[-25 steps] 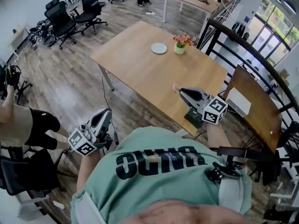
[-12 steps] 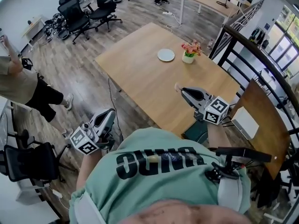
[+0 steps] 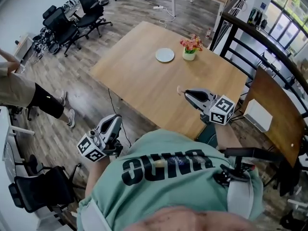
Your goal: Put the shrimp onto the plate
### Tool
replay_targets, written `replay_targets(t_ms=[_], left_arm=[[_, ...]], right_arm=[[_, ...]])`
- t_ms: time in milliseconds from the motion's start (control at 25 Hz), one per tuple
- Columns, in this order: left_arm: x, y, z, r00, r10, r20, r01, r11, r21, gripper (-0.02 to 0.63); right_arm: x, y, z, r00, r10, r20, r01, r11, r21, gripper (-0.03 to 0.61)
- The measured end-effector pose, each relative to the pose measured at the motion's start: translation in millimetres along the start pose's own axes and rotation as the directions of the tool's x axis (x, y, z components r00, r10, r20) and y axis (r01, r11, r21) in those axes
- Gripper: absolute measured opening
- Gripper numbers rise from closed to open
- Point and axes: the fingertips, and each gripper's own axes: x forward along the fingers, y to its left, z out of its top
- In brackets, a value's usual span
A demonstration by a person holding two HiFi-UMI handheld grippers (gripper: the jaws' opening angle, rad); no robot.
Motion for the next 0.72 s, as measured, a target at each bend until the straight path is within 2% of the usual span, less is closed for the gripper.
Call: replay_targets(t_ms=[120, 280, 440, 720], left_arm=[[-2, 38, 8, 0.998, -0.067, 0.005, 0.067, 0.998, -0.017, -0.005], [-22, 96, 45, 0.992, -0.122, 0.031, 0.124, 0.991, -0.053, -0.005], [-47, 151, 82, 0.988, -0.147, 0.041, 0.149, 0.986, -0.068, -0.005], [-92, 226, 103, 0.987, -0.162, 0.007, 0.162, 0.984, -0.072, -0.005]], right_arm=[[21, -6, 7, 0.998, -0.07, -0.005, 0.07, 0.997, -0.019, 0.038], [68, 4, 26, 0.991, -0.132, -0.011, 0.131, 0.991, -0.04, 0.038], [120, 6, 47, 0.983, -0.184, -0.021, 0.182, 0.982, -0.055, 0.038], [212, 18, 52, 0.98, -0.197, -0.039, 0.195, 0.979, -0.061, 0.038]])
